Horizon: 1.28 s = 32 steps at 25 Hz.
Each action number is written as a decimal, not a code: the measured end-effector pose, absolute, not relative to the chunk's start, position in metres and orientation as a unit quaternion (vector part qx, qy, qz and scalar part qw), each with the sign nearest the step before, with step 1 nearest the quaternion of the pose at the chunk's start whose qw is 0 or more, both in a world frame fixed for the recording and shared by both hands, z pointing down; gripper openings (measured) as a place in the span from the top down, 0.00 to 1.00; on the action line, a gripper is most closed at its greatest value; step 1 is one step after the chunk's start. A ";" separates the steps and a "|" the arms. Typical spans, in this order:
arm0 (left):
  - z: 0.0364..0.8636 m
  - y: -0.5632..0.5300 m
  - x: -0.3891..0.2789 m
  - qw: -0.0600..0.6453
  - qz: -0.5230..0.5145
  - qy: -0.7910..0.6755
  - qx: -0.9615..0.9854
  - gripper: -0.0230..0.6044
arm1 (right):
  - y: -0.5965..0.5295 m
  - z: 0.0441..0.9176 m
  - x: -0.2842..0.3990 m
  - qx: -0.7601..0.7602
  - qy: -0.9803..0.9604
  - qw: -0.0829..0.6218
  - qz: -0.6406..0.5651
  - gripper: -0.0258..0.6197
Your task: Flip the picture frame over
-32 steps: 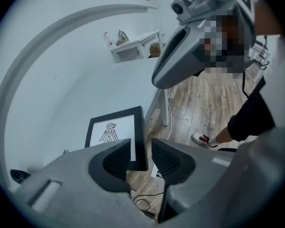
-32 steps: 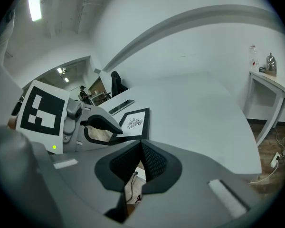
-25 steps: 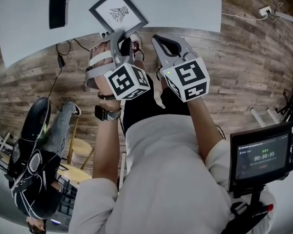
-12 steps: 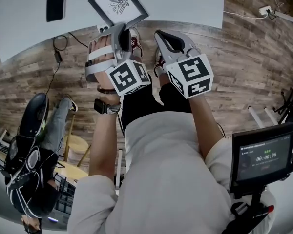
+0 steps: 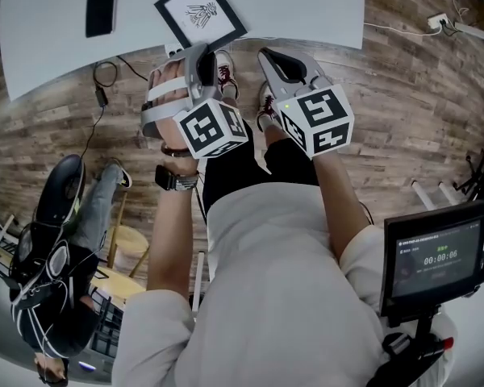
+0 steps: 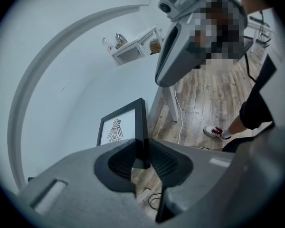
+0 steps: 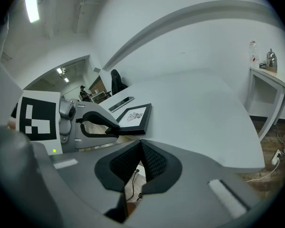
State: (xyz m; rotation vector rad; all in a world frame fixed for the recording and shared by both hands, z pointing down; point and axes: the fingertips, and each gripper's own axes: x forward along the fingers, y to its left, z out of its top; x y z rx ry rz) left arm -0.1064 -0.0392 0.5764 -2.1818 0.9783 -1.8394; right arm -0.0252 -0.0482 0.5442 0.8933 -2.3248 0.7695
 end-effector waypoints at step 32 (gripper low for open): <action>0.495 -0.066 -0.016 -0.124 -0.406 0.333 -0.842 0.83 | -0.097 0.485 0.048 0.400 -0.837 0.220 0.302 0.96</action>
